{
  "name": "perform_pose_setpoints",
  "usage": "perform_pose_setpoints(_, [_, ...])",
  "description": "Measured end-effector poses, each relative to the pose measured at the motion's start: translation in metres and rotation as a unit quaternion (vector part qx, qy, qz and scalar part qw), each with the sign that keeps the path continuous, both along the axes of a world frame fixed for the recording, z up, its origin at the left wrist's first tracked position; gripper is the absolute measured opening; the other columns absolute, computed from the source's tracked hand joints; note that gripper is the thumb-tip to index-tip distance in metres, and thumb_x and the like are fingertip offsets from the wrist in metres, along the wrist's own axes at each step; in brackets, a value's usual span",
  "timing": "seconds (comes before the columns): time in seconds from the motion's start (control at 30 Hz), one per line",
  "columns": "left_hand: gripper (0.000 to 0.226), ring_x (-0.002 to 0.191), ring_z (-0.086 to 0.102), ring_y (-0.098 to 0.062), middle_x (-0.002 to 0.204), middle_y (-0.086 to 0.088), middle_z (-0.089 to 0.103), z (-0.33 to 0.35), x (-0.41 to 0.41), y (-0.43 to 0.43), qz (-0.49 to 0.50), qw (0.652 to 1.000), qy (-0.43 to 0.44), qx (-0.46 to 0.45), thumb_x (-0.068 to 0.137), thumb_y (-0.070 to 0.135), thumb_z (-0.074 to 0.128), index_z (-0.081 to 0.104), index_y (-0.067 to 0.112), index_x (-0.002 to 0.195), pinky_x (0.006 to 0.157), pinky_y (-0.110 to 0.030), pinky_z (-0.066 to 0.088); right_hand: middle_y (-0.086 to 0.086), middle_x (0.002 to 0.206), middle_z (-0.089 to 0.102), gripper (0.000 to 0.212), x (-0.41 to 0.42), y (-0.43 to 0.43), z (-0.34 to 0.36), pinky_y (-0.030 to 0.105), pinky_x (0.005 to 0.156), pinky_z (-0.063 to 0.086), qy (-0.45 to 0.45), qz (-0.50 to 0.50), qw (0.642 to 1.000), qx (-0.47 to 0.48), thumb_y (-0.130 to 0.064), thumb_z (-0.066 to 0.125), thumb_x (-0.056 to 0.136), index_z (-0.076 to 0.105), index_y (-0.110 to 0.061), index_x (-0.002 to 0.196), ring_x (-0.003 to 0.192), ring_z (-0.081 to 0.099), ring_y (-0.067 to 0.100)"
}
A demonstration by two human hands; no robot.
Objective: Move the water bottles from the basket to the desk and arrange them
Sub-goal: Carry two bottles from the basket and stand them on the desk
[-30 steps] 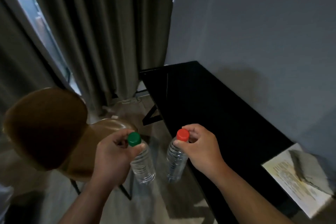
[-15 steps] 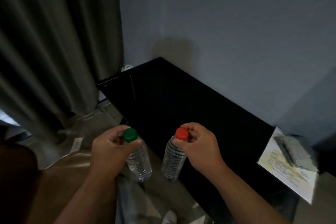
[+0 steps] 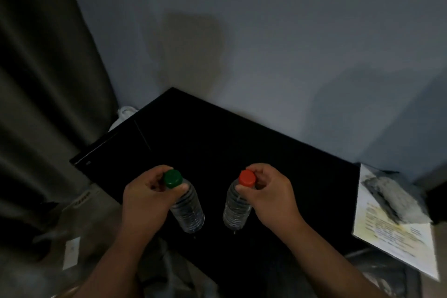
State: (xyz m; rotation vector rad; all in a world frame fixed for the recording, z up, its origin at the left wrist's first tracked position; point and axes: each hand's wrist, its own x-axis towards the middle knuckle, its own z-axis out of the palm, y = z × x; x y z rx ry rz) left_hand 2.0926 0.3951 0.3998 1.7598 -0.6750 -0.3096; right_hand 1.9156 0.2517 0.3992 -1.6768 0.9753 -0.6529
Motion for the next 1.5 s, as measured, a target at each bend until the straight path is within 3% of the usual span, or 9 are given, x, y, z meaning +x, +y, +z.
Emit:
perform_pose_setpoints(0.27, [0.038, 0.067, 0.063, 0.003, 0.071, 0.013, 0.071, -0.012, 0.075, -0.080, -0.132, 0.989, 0.061, -0.031, 0.067, -0.008, 0.080, 0.068, 0.026, 0.081, 0.065, -0.009, 0.051, -0.009, 0.082, 0.068, 0.036, 0.042, -0.027, -0.002, 0.009, 0.066, 0.049, 0.021, -0.133, 0.991, -0.010, -0.007, 0.082, 0.070, 0.062, -0.033, 0.086, 0.076, 0.064, -0.005])
perform_pose_setpoints(0.4, [0.043, 0.067, 0.065, -0.005, 0.072, 0.018, 0.071, -0.031, 0.118, -0.121, -0.180, 0.981, 0.059, -0.031, 0.063, -0.010, 0.082, 0.069, 0.028, 0.077, 0.065, -0.011, 0.051, -0.007, 0.085, 0.068, 0.037, 0.073, -0.033, -0.006, 0.011, 0.065, 0.050, 0.034, -0.209, 0.977, -0.003, -0.010, 0.084, 0.071, 0.063, -0.030, 0.093, 0.074, 0.063, -0.006])
perform_pose_setpoints(0.57, [0.045, 0.060, 0.061, 0.008, 0.068, 0.024, 0.068, -0.039, 0.154, -0.157, -0.251, 0.966, 0.053, -0.032, 0.063, -0.008, 0.082, 0.066, 0.031, 0.078, 0.060, -0.005, 0.047, -0.009, 0.093, 0.068, 0.039, 0.107, -0.041, -0.014, 0.017, 0.077, 0.054, 0.080, -0.236, 0.968, -0.011, -0.015, 0.084, 0.073, 0.062, -0.030, 0.101, 0.086, 0.066, 0.001])
perform_pose_setpoints(0.77, [0.055, 0.062, 0.060, 0.008, 0.072, 0.024, 0.069, -0.050, 0.173, -0.196, -0.287, 0.957, 0.036, -0.032, 0.061, -0.005, 0.085, 0.069, 0.046, 0.075, 0.065, -0.007, 0.048, -0.007, 0.093, 0.069, 0.036, 0.121, -0.064, -0.021, 0.028, 0.080, 0.058, 0.092, -0.266, 0.959, -0.037, -0.017, 0.084, 0.071, 0.064, -0.029, 0.099, 0.086, 0.067, 0.005])
perform_pose_setpoints(0.83, [0.051, 0.062, 0.060, 0.008, 0.072, 0.024, 0.069, -0.055, 0.173, -0.208, -0.293, 0.955, 0.036, -0.038, 0.061, -0.005, 0.085, 0.070, 0.042, 0.075, 0.065, -0.006, 0.048, -0.007, 0.095, 0.068, 0.036, 0.120, -0.073, -0.025, 0.029, 0.081, 0.058, 0.102, -0.253, 0.961, -0.045, -0.018, 0.083, 0.073, 0.065, -0.026, 0.102, 0.088, 0.066, 0.005])
perform_pose_setpoints(1.0, [0.042, 0.063, 0.061, 0.005, 0.071, 0.021, 0.070, -0.066, 0.164, -0.233, -0.308, 0.948, 0.040, -0.067, 0.064, -0.006, 0.082, 0.068, 0.031, 0.080, 0.064, -0.007, 0.049, -0.007, 0.093, 0.070, 0.038, 0.115, -0.096, -0.045, 0.028, 0.081, 0.058, 0.080, -0.263, 0.959, -0.070, -0.016, 0.085, 0.070, 0.065, -0.029, 0.100, 0.086, 0.068, 0.004])
perform_pose_setpoints(1.17, [0.050, 0.068, 0.064, -0.005, 0.072, 0.016, 0.072, -0.082, 0.154, -0.259, -0.326, 0.938, 0.005, -0.114, 0.061, 0.003, 0.086, 0.072, 0.049, 0.077, 0.070, -0.019, 0.053, -0.008, 0.092, 0.071, 0.038, 0.111, -0.118, -0.055, 0.017, 0.079, 0.055, 0.024, -0.280, 0.954, -0.103, -0.014, 0.086, 0.069, 0.065, -0.028, 0.098, 0.085, 0.068, 0.002])
perform_pose_setpoints(1.33, [0.031, 0.068, 0.063, -0.016, 0.074, 0.001, 0.071, -0.096, 0.146, -0.268, -0.348, 0.923, -0.039, -0.161, 0.049, 0.042, 0.079, 0.071, 0.049, 0.078, 0.075, -0.036, 0.054, -0.013, 0.095, 0.069, 0.043, 0.107, -0.119, -0.073, 0.009, 0.075, 0.052, -0.020, -0.283, 0.946, -0.158, -0.016, 0.085, 0.070, 0.066, -0.023, 0.107, 0.088, 0.067, -0.004])
perform_pose_setpoints(1.5, [0.037, 0.070, 0.068, -0.009, 0.077, 0.012, 0.073, -0.107, 0.150, -0.265, -0.346, 0.905, -0.111, -0.219, 0.058, 0.022, 0.088, 0.072, 0.043, 0.084, 0.070, -0.020, 0.053, -0.013, 0.097, 0.070, 0.043, 0.107, -0.107, -0.092, 0.011, 0.076, 0.054, -0.077, -0.317, 0.921, -0.212, -0.018, 0.084, 0.071, 0.067, -0.022, 0.111, 0.088, 0.068, -0.002])
